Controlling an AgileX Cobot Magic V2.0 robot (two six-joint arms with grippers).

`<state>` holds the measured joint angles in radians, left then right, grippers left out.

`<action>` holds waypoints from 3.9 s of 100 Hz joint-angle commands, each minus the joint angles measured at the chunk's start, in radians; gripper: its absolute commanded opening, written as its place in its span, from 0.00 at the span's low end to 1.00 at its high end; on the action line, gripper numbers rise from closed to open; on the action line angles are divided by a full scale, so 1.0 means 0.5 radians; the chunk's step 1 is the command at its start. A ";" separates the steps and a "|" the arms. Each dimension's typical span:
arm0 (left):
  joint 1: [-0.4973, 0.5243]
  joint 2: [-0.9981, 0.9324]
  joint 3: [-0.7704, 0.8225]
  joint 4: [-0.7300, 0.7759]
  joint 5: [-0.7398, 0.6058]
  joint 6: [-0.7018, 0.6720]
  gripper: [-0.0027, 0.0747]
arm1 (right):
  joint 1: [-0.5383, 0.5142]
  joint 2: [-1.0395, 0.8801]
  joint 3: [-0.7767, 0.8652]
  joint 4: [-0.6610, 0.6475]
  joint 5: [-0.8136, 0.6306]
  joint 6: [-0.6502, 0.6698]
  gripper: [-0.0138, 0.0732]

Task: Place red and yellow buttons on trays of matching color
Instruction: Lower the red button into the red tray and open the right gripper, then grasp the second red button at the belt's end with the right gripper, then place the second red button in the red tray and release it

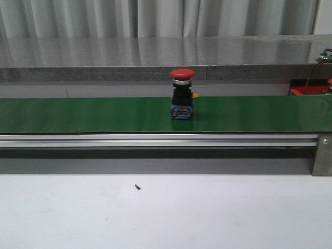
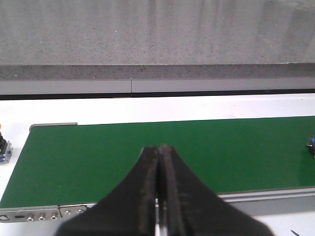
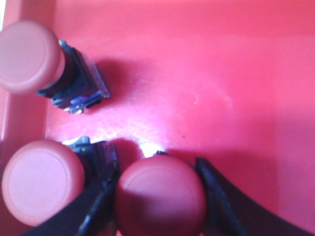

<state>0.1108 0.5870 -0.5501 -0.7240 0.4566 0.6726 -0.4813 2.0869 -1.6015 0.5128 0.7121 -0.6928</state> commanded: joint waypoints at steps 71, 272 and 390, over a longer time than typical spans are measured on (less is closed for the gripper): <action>-0.015 0.003 -0.060 -0.067 -0.115 0.002 0.01 | 0.004 -0.605 -0.054 0.225 0.241 -0.008 0.78; -0.015 0.003 -0.060 -0.067 -0.115 0.002 0.01 | 0.847 -0.928 0.866 0.260 -0.042 -0.479 0.27; -0.015 0.003 -0.060 -0.067 -0.115 0.002 0.01 | 0.133 -0.446 -0.134 0.115 -0.165 -0.407 0.25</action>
<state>0.1108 0.5854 -0.5501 -0.7240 0.4545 0.6742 -0.4075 1.8737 -1.6065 0.5533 0.7019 -0.8960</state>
